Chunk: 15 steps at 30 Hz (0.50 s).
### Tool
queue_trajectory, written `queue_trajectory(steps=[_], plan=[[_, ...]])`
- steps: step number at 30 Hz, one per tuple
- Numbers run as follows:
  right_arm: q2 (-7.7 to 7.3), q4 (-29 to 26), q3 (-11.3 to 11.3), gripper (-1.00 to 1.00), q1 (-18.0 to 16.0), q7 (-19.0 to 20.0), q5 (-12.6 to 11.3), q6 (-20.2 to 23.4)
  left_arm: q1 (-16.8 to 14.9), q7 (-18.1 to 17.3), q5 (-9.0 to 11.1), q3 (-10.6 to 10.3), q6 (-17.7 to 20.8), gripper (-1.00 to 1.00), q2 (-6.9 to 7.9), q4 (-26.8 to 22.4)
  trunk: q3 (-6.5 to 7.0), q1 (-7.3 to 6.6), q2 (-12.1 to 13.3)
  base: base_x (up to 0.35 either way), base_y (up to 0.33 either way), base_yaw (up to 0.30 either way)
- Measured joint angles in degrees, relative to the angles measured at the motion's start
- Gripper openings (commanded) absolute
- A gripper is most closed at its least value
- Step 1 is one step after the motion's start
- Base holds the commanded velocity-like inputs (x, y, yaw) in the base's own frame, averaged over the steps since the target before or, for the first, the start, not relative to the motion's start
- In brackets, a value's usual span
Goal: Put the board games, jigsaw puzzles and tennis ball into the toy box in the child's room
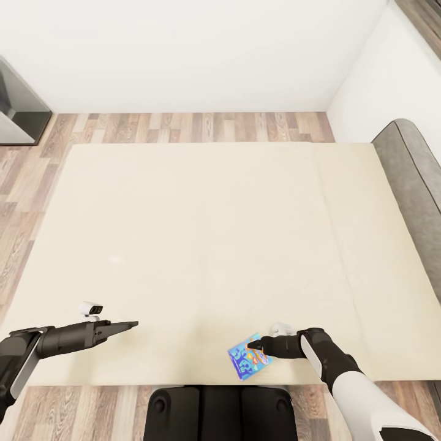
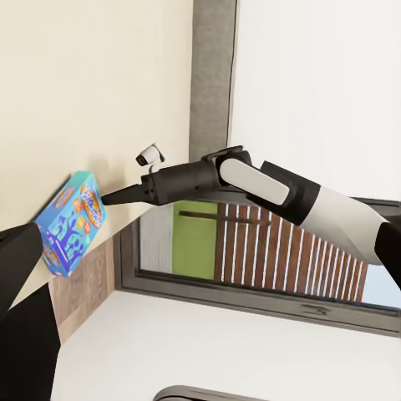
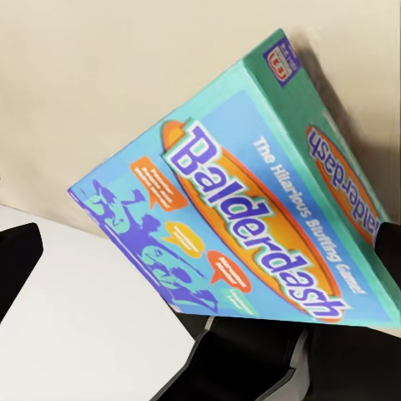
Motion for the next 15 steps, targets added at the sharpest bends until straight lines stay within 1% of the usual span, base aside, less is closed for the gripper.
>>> queue_trajectory(steps=[15], plan=[[0.00,0.0,0.0,1.00,0.0,0.0,0.0,0.0,0.0,0.0,0.0,0.0,0.0,1.00,-0.08,0.0,0.00,0.00,0.0,0.000,0.020,0.000]])
